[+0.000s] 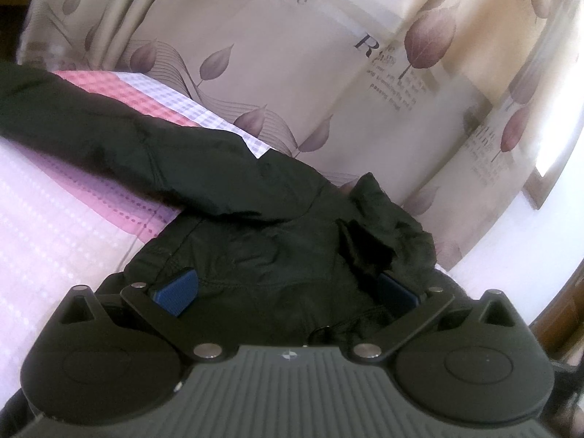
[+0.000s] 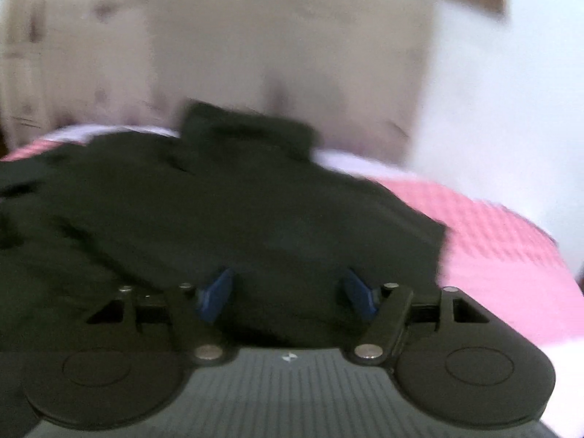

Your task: Fold large clothes

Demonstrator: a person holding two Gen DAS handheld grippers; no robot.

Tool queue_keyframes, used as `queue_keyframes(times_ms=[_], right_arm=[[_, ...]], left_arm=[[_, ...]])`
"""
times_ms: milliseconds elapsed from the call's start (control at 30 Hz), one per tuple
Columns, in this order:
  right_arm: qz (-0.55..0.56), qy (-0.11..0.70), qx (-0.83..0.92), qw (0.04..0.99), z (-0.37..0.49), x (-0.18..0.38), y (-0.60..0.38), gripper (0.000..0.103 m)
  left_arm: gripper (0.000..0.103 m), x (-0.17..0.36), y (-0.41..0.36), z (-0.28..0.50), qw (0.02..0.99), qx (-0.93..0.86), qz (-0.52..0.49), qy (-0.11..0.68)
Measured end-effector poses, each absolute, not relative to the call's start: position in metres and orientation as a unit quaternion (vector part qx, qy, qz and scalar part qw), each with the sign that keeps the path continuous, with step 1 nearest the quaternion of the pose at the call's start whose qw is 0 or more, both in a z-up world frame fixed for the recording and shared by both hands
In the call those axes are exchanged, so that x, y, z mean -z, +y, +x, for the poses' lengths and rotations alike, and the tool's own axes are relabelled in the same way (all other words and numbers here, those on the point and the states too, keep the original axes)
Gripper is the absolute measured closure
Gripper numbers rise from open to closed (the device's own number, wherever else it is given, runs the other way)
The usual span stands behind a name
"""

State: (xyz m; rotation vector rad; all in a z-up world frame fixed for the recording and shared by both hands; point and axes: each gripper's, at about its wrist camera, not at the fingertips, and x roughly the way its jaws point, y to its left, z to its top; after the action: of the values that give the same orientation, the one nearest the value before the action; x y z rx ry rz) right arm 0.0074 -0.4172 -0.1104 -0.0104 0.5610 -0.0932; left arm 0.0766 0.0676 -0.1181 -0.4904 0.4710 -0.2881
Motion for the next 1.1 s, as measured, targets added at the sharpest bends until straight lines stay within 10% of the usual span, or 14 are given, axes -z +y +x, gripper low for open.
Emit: queue_keyframes(times_ms=[1100], right_arm=[[-0.032,0.234,0.004,0.972,-0.013,0.125,-0.351,0.024]], left_arm=[[0.022,0.107,0.336,0.144,0.868,-0.068,-0.432,0.233]])
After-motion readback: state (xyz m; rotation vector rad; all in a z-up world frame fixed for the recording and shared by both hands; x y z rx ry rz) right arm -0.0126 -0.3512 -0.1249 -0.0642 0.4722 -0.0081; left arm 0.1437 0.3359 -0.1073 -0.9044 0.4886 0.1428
